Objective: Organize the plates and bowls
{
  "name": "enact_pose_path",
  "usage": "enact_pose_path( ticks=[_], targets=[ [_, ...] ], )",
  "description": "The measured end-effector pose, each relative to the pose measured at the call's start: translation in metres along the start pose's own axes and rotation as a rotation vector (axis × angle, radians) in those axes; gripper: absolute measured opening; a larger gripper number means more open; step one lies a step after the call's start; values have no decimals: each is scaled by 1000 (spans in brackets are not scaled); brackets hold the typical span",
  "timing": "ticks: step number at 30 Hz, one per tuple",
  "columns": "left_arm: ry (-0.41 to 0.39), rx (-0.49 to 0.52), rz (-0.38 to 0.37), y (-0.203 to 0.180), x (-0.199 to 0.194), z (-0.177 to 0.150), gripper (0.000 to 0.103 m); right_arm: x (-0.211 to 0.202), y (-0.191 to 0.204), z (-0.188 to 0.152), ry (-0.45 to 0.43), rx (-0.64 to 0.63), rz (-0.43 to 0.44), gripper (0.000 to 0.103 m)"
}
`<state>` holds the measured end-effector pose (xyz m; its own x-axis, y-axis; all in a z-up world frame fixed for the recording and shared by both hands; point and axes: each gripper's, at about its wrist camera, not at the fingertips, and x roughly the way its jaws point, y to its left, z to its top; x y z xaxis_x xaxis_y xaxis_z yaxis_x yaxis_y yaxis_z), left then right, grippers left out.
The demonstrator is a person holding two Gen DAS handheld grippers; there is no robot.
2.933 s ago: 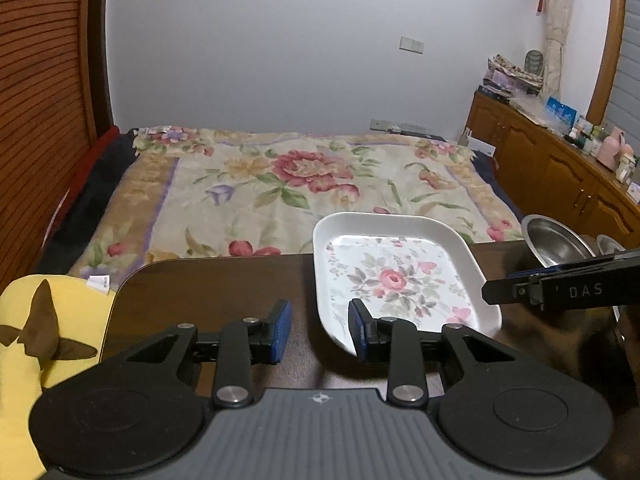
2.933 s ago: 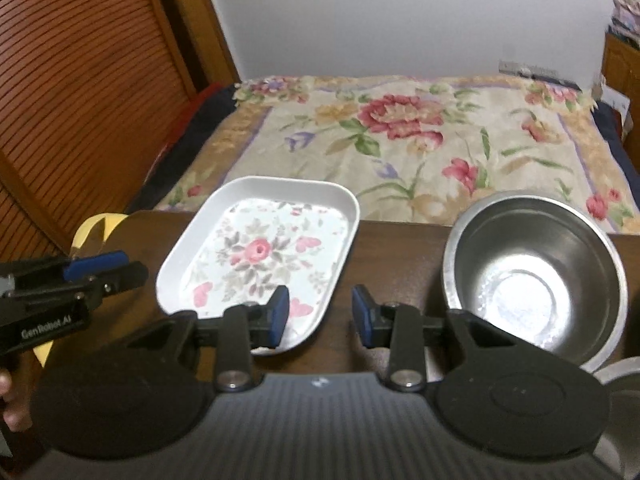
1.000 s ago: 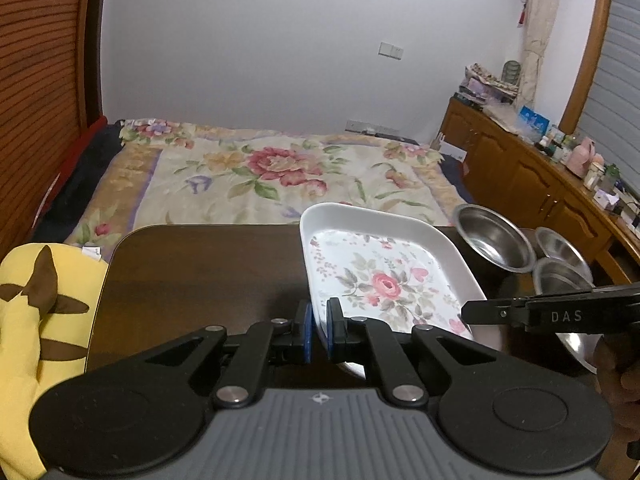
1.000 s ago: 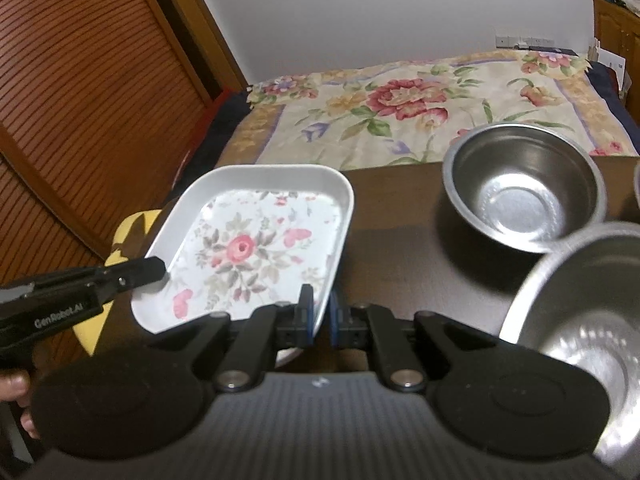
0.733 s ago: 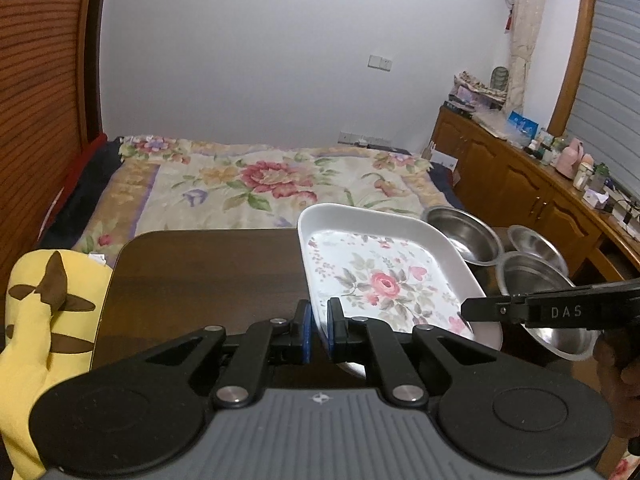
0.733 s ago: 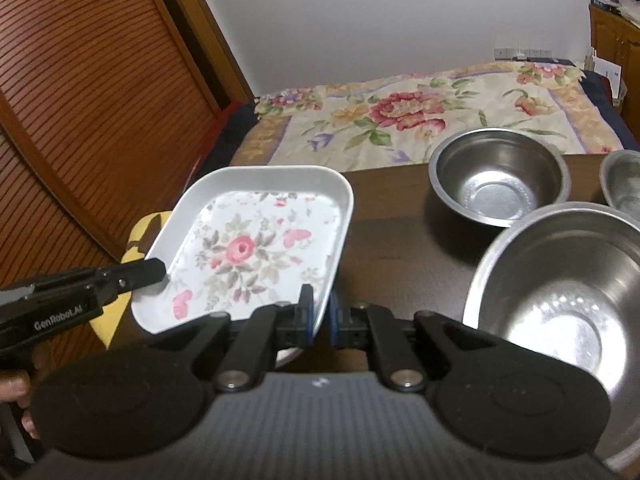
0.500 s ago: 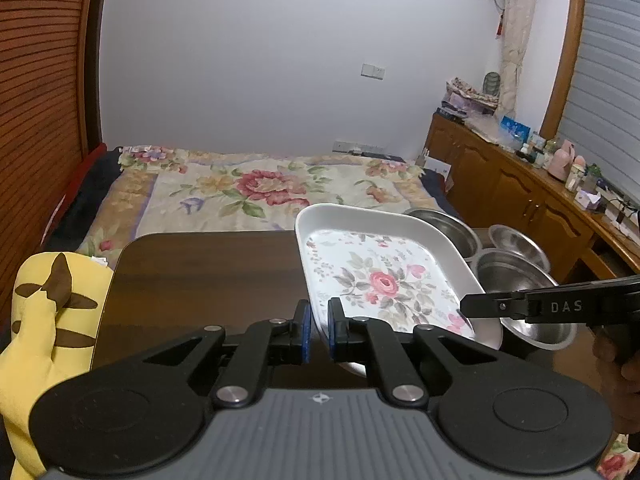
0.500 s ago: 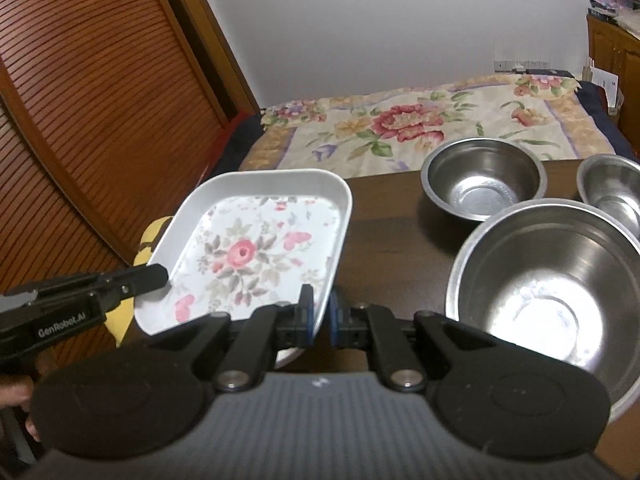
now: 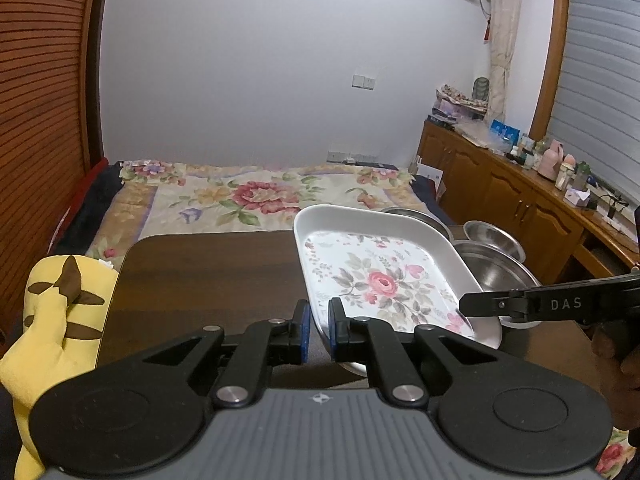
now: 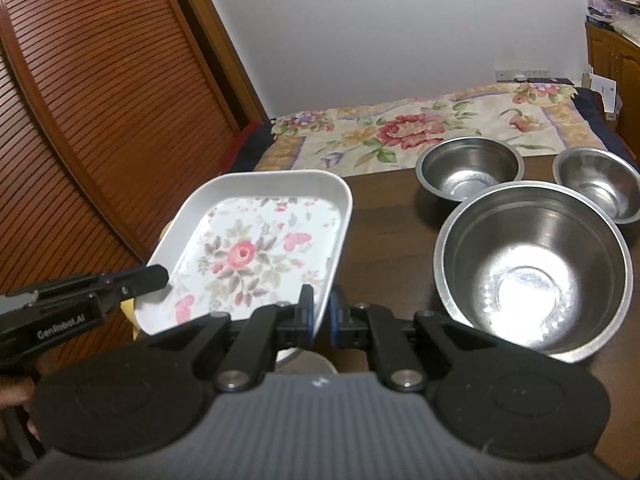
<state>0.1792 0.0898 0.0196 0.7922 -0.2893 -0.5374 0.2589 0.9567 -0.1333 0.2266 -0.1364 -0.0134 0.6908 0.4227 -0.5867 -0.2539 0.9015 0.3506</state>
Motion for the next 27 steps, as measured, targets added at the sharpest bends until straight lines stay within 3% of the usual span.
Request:
enact_pose_path(
  ticks=[13,27],
  targets=[
    [20,-15,-17,-6,-10,-30,10,-7,-3,-19,16,-2,20,9],
    [42,-54,-18,-13,-19,-77,11,-15,-11,-66,37,12,41,9]
  ],
)
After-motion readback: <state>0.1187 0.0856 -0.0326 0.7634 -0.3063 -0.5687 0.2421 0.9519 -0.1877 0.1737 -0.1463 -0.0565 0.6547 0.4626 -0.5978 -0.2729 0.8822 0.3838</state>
